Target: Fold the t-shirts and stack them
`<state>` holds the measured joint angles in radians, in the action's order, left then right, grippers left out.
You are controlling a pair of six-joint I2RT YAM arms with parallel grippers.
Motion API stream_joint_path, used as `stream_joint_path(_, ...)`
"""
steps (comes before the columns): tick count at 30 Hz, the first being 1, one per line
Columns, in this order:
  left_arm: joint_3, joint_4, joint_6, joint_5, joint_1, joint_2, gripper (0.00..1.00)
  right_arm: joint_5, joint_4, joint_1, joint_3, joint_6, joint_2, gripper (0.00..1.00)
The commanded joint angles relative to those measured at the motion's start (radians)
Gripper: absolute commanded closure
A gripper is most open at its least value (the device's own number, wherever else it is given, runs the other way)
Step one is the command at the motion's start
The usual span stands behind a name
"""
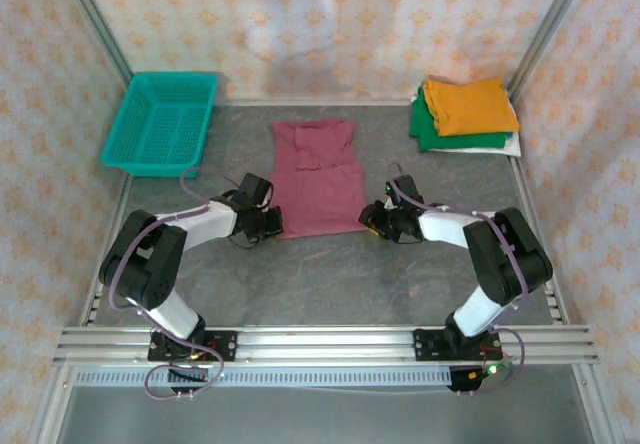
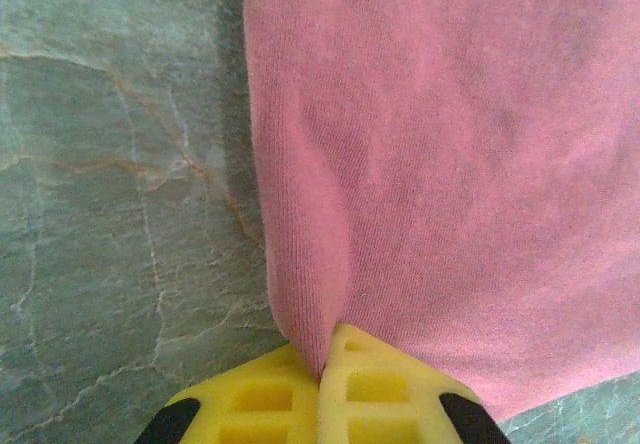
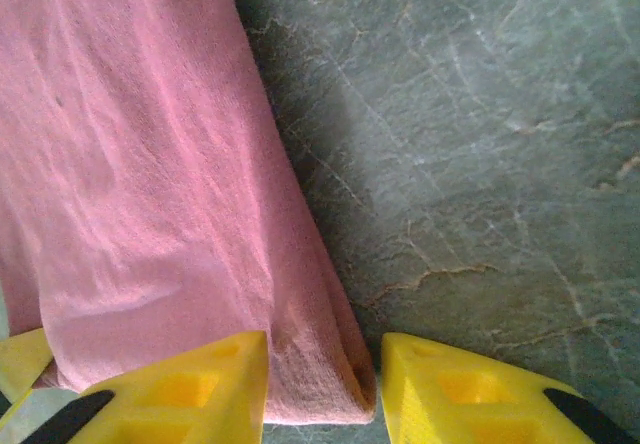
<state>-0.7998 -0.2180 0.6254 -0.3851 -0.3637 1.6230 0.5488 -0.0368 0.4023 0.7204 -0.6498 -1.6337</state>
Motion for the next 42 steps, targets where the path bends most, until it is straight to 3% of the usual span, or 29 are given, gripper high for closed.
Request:
stream_joint_path(1,-0.008,-0.032,-0.026,0.035,0.008,0.003,0.97,0.047,-0.122,0.035,0.034,-0.009,-0.068,0.69)
stream_joint_path(8,-0.002,-0.040,-0.029,0.049,0.008,-0.020,0.97,0.053,-0.082,0.051,0.074,-0.011,-0.059,0.70)
stream_joint_path(21,0.010,-0.089,-0.057,0.082,0.016,-0.067,1.00,-0.054,0.033,0.059,0.049,0.015,0.045,1.00)
stream_joint_path(26,0.072,-0.119,-0.085,0.070,0.015,-0.143,1.00,-0.040,0.045,0.061,-0.046,0.015,0.126,1.00)
stream_joint_path(29,0.116,-0.147,-0.131,0.000,0.011,-0.204,1.00,-0.007,0.051,0.077,-0.108,0.019,0.199,1.00)
stream_joint_path(35,0.154,-0.267,-0.133,-0.070,-0.061,-0.370,1.00,-0.022,0.105,0.173,-0.190,-0.018,0.388,1.00)
stream_joint_path(38,0.134,-0.333,-0.112,-0.087,-0.091,-0.460,1.00,-0.072,0.169,0.185,-0.193,-0.077,0.496,1.00)
stream_joint_path(42,0.047,-0.393,-0.117,-0.025,-0.085,-0.528,1.00,-0.194,0.280,0.172,-0.114,-0.088,0.597,1.00)
